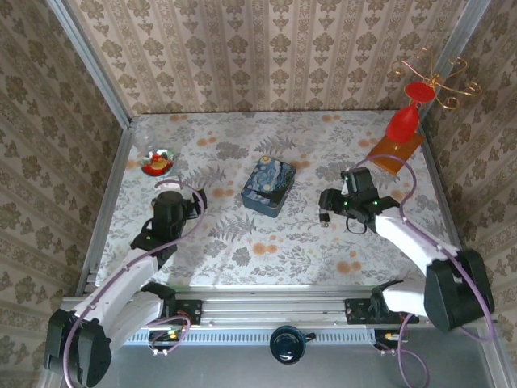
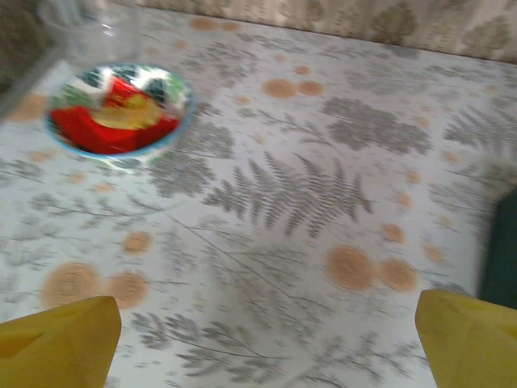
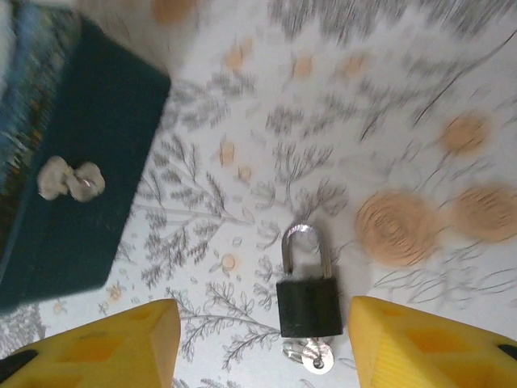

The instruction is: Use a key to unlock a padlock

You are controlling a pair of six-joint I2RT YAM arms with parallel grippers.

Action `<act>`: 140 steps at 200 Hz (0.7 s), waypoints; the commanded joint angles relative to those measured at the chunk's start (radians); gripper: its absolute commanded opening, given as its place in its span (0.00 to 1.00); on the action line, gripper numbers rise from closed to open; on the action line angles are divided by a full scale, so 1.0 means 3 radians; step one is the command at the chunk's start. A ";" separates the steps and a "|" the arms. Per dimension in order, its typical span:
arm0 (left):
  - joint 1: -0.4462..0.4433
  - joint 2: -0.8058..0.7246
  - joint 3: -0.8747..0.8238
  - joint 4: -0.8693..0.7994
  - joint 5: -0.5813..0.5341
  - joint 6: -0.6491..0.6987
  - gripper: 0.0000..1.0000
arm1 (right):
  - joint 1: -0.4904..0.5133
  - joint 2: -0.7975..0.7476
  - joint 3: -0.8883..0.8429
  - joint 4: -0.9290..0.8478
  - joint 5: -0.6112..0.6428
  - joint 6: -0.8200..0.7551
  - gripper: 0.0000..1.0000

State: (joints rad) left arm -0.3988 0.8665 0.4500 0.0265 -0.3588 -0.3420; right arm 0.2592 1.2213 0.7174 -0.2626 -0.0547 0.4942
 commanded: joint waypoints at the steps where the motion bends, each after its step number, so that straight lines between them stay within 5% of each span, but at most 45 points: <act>1: 0.0102 0.0004 -0.0002 0.0226 -0.0543 0.0351 0.95 | -0.0023 -0.0367 0.0080 -0.0111 0.0785 -0.0378 0.62; 40: 0.0186 0.0272 -0.0397 0.1540 -0.0675 0.1243 1.00 | -0.0035 -0.0752 -0.0397 0.0901 0.1559 -0.1132 0.86; 75: 0.0290 0.0887 -0.0333 0.1786 -0.0860 0.1401 1.00 | -0.0074 -0.0481 -0.0709 0.1702 0.2087 -0.1496 0.97; 123: 0.0372 0.1654 -0.0469 0.2871 -0.0354 0.1854 1.00 | -0.0205 0.0314 -0.1183 0.3433 0.1914 -0.1677 0.98; 140: 0.0518 0.1828 -0.0455 0.3123 -0.0003 0.1844 1.00 | -0.0236 0.0437 -0.1195 0.3574 0.1776 -0.1696 0.99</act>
State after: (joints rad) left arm -0.2943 1.3693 0.3134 0.7509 -0.4915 0.1585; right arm 0.2028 1.3079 0.3817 0.5407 0.4961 0.0284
